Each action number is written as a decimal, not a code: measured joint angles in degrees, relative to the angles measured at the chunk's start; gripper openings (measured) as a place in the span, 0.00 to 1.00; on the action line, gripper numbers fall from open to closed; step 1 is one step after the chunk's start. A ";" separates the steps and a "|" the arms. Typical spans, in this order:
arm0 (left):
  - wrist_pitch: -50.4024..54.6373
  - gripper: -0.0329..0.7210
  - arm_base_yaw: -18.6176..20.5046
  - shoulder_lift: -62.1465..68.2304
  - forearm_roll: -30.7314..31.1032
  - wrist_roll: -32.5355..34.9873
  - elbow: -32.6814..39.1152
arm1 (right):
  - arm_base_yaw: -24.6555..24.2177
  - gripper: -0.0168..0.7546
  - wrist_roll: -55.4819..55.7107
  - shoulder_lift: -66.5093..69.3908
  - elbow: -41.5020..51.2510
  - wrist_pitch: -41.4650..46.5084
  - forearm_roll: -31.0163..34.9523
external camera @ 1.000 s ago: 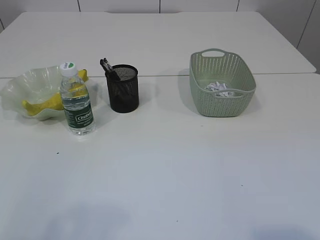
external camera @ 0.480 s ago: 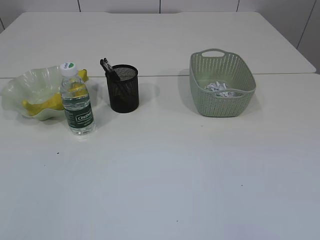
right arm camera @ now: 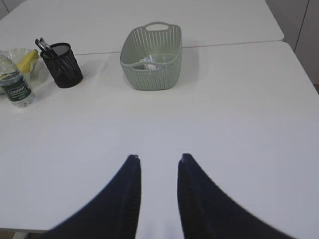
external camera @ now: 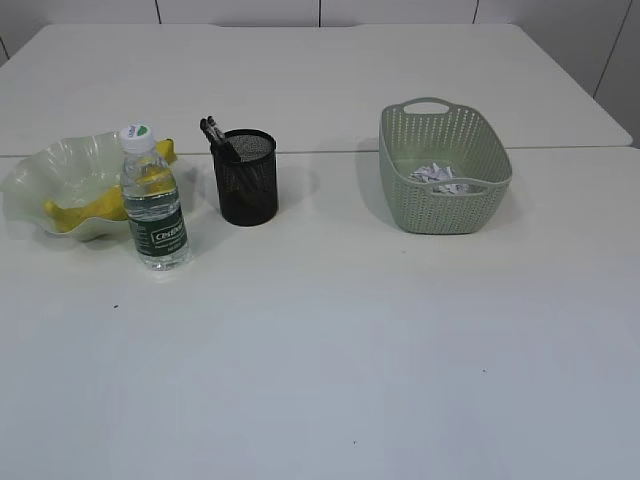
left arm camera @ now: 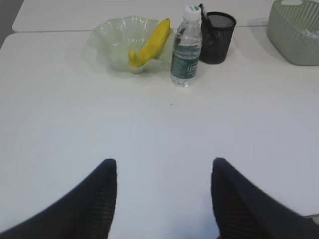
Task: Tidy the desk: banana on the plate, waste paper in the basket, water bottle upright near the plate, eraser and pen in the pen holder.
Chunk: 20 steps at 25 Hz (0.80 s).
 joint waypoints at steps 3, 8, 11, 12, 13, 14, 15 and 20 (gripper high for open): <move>0.00 0.69 0.00 0.00 1.85 0.00 3.07 | 0.00 0.33 0.04 0.00 2.23 0.00 -1.58; 0.00 0.75 0.00 0.00 2.57 0.00 8.42 | 0.00 0.38 0.04 0.00 6.65 0.00 -8.65; 0.00 0.82 0.00 0.00 2.59 0.00 8.80 | 0.00 0.39 0.04 0.00 9.20 0.00 -10.33; -0.50 0.83 0.00 0.00 2.59 0.00 8.80 | 0.00 0.39 0.04 0.00 10.07 0.00 -10.33; -1.12 0.83 0.00 0.00 2.69 0.00 8.80 | 0.00 0.40 0.04 0.00 10.89 0.00 -10.10; -1.73 0.84 0.00 0.00 2.69 0.00 9.05 | 0.00 0.41 0.04 0.00 11.48 0.00 -9.61; -2.12 0.84 0.00 0.00 2.69 0.00 9.31 | 0.00 0.43 0.04 0.00 12.16 0.00 -8.88; -5.03 0.83 0.00 0.00 2.80 0.00 9.93 | 0.00 0.54 0.04 0.00 16.50 -4.83 -6.67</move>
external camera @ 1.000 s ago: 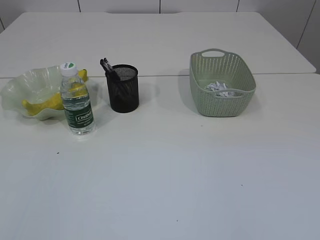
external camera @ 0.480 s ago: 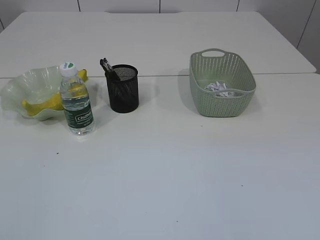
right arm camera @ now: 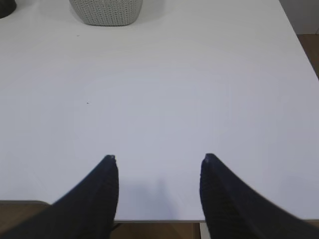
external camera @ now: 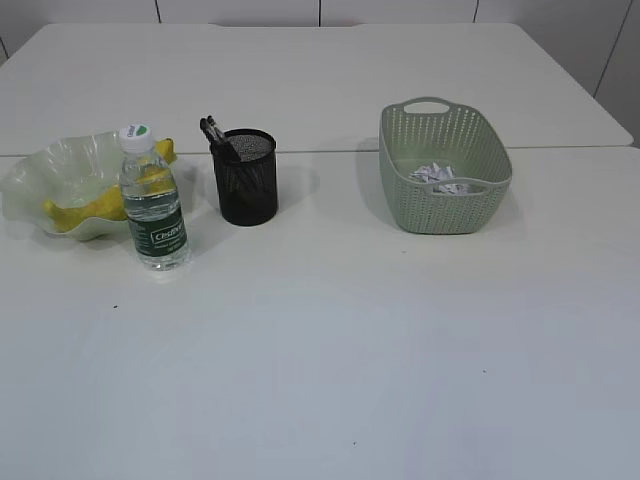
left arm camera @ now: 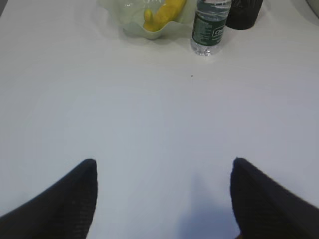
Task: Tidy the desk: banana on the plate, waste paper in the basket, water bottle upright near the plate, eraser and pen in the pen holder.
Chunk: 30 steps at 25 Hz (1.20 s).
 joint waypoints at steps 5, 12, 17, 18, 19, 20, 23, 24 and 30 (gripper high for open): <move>-3.65 0.83 0.00 0.00 0.12 0.00 1.96 | 0.00 0.55 -0.11 0.00 2.86 -1.95 0.60; -4.00 0.83 0.00 0.00 0.12 -0.02 2.08 | 0.00 0.55 -0.11 0.00 2.94 -2.19 0.60; -4.24 0.81 -0.40 0.00 0.12 -0.12 2.08 | 0.00 0.55 -0.19 0.00 2.94 -2.32 0.60; -4.24 0.81 -0.77 0.00 0.12 -0.12 2.08 | 0.00 0.55 -0.19 -0.36 2.98 -2.41 0.60; -4.24 0.80 -1.15 0.00 0.12 -0.12 2.08 | 0.00 0.55 -0.19 -0.84 2.98 -2.41 0.65; -4.32 0.80 -1.63 0.00 0.12 -0.12 2.08 | 0.00 0.55 -0.19 -1.64 2.98 -2.41 0.65; -4.32 0.80 -3.10 0.00 0.12 -0.12 2.08 | 0.00 0.55 -0.19 -4.01 2.98 -2.41 0.65; -4.32 0.80 -3.25 0.00 0.12 -0.12 2.08 | 0.00 0.55 -0.19 -4.24 2.98 -2.41 0.65; -4.32 0.78 -3.63 0.00 0.12 -0.12 2.08 | 0.00 0.55 -0.19 -4.27 2.98 -2.41 0.65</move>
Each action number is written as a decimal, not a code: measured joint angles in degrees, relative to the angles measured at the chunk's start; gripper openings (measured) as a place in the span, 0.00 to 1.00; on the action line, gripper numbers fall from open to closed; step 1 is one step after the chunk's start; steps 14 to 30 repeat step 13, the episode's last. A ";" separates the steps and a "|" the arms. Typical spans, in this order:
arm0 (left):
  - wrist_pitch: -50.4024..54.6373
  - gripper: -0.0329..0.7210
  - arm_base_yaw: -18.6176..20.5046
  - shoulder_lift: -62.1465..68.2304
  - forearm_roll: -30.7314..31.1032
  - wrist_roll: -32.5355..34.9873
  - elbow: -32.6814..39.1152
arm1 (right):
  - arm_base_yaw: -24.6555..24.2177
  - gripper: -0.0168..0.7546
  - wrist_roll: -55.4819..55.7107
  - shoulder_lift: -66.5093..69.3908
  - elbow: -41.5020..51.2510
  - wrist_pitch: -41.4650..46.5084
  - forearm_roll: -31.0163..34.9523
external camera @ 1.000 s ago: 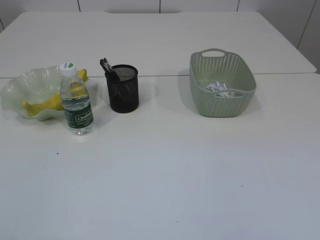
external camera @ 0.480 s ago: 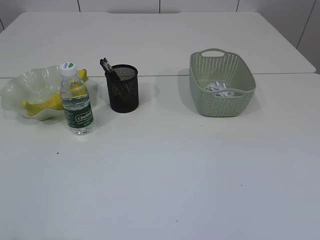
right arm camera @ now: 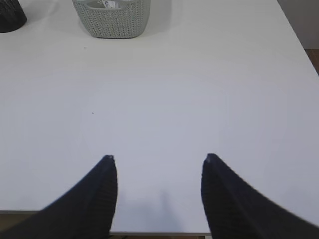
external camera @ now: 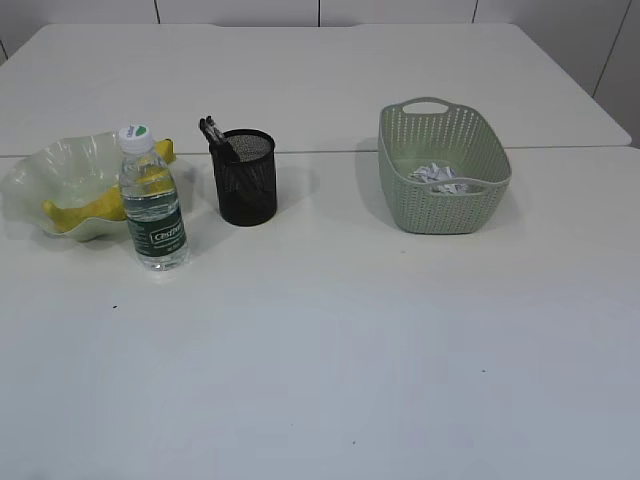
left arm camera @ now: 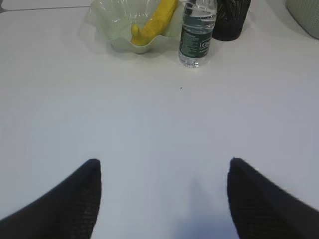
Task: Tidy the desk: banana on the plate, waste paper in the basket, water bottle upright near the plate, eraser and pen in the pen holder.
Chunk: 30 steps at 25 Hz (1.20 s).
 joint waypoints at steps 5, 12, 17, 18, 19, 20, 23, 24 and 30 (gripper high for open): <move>0.00 0.77 0.00 0.00 0.00 0.00 0.00 | 0.00 0.55 0.00 0.00 0.00 0.00 0.00; 0.00 0.77 0.00 0.00 0.00 0.00 0.00 | 0.00 0.55 0.00 0.00 0.00 0.00 0.00; 0.00 0.76 0.00 0.00 0.00 -0.02 0.00 | 0.00 0.55 0.00 0.00 0.00 0.00 0.00; 0.00 0.76 0.00 0.00 0.00 -0.02 0.00 | 0.00 0.55 0.00 0.00 0.00 0.00 0.00; 0.00 0.76 0.00 0.00 0.00 -0.02 0.00 | 0.00 0.55 0.00 0.00 0.00 0.00 0.00; 0.00 0.76 0.00 0.00 0.00 -0.02 0.00 | 0.00 0.55 0.00 0.00 0.00 0.00 0.00; 0.00 0.76 0.00 0.00 0.00 -0.02 0.00 | 0.00 0.55 0.00 0.00 0.00 0.00 0.00; 0.00 0.76 0.00 0.00 0.00 -0.02 0.00 | 0.00 0.55 0.00 0.00 0.00 0.00 0.00; 0.00 0.76 0.00 0.00 0.00 -0.02 0.00 | 0.00 0.55 0.00 0.00 0.00 0.00 0.00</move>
